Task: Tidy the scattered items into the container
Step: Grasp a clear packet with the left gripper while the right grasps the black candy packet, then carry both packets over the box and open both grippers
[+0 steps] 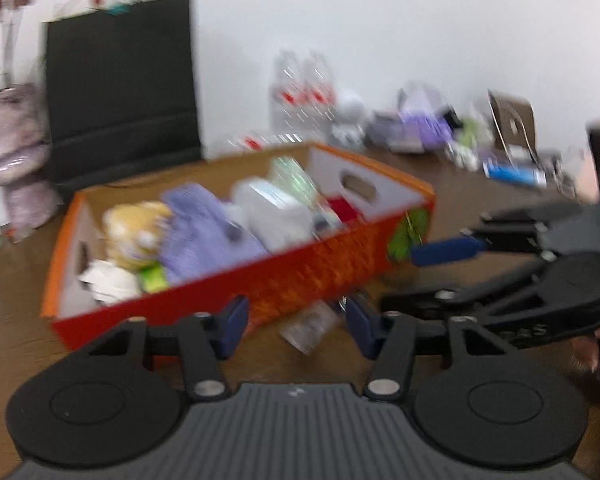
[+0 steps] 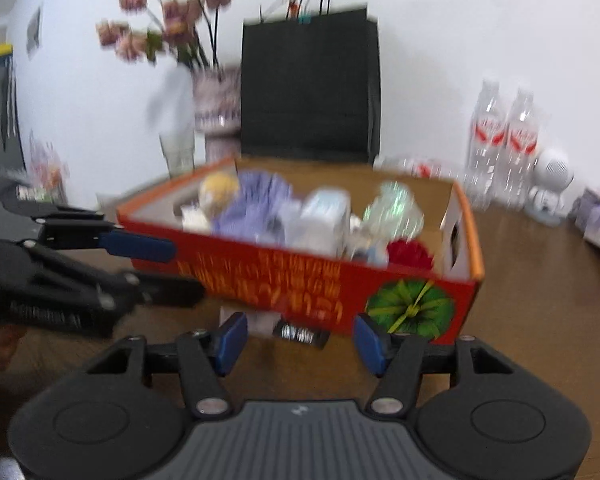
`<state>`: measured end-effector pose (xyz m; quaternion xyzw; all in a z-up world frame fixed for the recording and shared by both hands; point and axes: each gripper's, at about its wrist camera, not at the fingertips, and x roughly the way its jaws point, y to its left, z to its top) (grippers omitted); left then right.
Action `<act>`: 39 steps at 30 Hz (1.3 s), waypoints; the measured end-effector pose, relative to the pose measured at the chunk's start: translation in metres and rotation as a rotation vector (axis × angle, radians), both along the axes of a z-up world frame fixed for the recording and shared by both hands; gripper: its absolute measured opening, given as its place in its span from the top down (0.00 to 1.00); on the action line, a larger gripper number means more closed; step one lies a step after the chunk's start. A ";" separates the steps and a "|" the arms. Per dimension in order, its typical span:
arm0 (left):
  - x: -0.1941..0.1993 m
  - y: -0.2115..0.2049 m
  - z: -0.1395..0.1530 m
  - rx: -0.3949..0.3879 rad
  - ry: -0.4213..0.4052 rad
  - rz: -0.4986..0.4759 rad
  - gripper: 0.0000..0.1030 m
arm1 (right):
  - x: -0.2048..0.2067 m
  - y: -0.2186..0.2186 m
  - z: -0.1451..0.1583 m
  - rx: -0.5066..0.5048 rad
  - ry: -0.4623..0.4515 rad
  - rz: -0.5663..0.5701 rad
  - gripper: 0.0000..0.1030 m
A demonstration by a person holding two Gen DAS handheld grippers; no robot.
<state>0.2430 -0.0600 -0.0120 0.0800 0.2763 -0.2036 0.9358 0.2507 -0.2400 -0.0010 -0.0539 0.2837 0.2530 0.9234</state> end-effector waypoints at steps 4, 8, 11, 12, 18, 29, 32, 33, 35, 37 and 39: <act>0.011 -0.014 -0.016 0.047 0.028 -0.009 0.51 | 0.008 0.000 -0.013 -0.039 0.051 -0.058 0.53; 0.024 -0.020 -0.024 0.068 0.057 -0.039 0.50 | 0.010 -0.010 -0.012 -0.020 0.060 -0.095 0.53; 0.028 -0.027 -0.029 0.096 0.059 -0.071 0.52 | 0.008 -0.009 -0.013 -0.021 0.060 -0.103 0.53; 0.028 -0.029 -0.029 0.107 0.057 -0.075 0.57 | 0.008 -0.010 -0.014 -0.022 0.062 -0.108 0.52; 0.019 -0.021 -0.027 0.092 0.080 -0.068 0.79 | 0.009 -0.006 -0.014 0.012 0.073 -0.110 0.52; 0.000 0.025 -0.024 0.010 0.114 0.027 0.79 | 0.026 0.040 -0.023 0.003 0.105 -0.202 0.46; 0.002 0.030 -0.024 -0.008 0.123 0.034 0.79 | 0.027 0.052 -0.025 -0.053 0.077 -0.234 0.51; 0.003 0.031 -0.024 -0.014 0.126 0.034 0.79 | 0.027 0.053 -0.025 -0.057 0.072 -0.236 0.62; 0.003 0.032 -0.025 -0.017 0.126 0.037 0.79 | 0.026 0.052 -0.024 -0.052 0.070 -0.242 0.71; 0.001 0.032 -0.025 -0.017 0.124 0.040 0.79 | 0.025 0.050 -0.025 -0.041 0.070 -0.241 0.72; 0.000 0.033 -0.024 -0.019 0.122 0.040 0.79 | 0.023 0.045 -0.024 -0.024 0.069 -0.232 0.72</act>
